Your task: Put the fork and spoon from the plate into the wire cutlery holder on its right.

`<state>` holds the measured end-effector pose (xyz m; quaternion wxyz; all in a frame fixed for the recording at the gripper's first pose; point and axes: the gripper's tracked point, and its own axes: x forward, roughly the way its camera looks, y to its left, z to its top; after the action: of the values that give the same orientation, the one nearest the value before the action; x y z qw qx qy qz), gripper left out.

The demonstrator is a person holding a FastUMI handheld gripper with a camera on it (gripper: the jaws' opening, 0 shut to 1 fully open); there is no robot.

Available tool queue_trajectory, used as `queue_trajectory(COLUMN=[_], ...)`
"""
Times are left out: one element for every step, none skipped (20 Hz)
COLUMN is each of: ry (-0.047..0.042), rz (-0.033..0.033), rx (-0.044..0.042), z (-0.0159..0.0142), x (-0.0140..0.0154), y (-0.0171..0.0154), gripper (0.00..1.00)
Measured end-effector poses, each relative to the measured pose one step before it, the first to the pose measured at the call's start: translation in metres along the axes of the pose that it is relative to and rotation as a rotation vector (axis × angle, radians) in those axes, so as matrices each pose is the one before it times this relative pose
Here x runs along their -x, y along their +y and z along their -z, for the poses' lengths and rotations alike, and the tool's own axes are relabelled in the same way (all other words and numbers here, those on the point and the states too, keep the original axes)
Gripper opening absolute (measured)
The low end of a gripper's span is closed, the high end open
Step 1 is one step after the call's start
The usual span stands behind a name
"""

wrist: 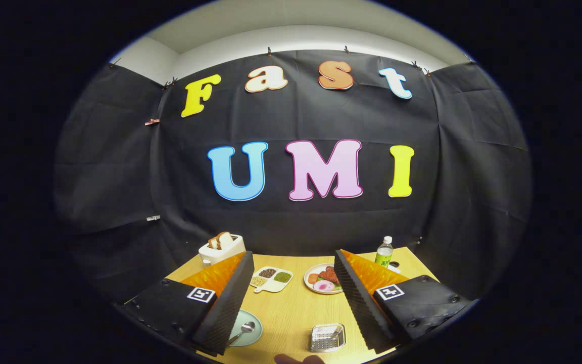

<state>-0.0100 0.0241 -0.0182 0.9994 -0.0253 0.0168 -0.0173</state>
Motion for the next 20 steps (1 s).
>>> queue_trajectory(ry=[-0.00031, 0.00126, 0.00164, -0.00038, 0.00349, 0.00328, 0.00569, 0.00318, 0.00139, 0.0054, 0.00367, 0.00608, 0.0075, 0.00575, 0.01516, 0.02036, 0.02741, 0.03783, 0.03428, 0.03286], rz=[0.01138, 0.00924, 0.00739, 0.00748, -0.00281, -0.00152, 0.00083, 0.00946, 0.01213, 0.00174, 0.00161, 0.00043, 0.00091, -0.00022, -0.00629, -0.00764, -0.01064, -0.01172, -0.0042, -0.00705], rx=[0.00156, -0.00134, -0.00089, -0.0011, 0.00039, 0.00028, 0.00162, 0.00489, 0.00602, 0.00556, 0.00255, 0.00301, 0.00017, -0.0047, -0.00678, -0.00449, -0.00175, 0.0038, 0.00455, 0.00644], z=[0.00253, 0.00414, 0.00315, 0.00379, 0.00255, 0.00258, 0.00274, 0.00323, 0.00192, 0.0031, 0.00255, 0.00232, 0.00213, 0.00346, 0.00432, 0.00542, 0.00711, 0.01087, 0.01035, 0.01059], x=[0.00206, 0.00211, 0.00155, 0.00249, 0.00078, 0.00176, 0.00124, 0.00022, 0.00034, 0.00019, 0.00028, -0.00044, -0.001, -0.00166, -0.0024, -0.00288, -0.00303, -0.00584, -0.00451, -0.00565], y=[0.00055, 0.00146, 0.00163, 0.00152, 0.0029, 0.00374, 0.00183, 0.00006, -0.00047, 0.00269, 0.00263, 0.00109, 0.00154, 0.00137, 0.0041, 0.00342, 0.00373, 0.00526, 0.00199, 0.00408], gripper=[0.99, 0.99, 0.99, 0.99, 0.99, 0.99, 0.99, 0.99, 0.99, 0.99, 0.99, 0.99, 0.99, 0.99, 0.99, 0.99, 0.99, 0.99, 0.99, 0.99])
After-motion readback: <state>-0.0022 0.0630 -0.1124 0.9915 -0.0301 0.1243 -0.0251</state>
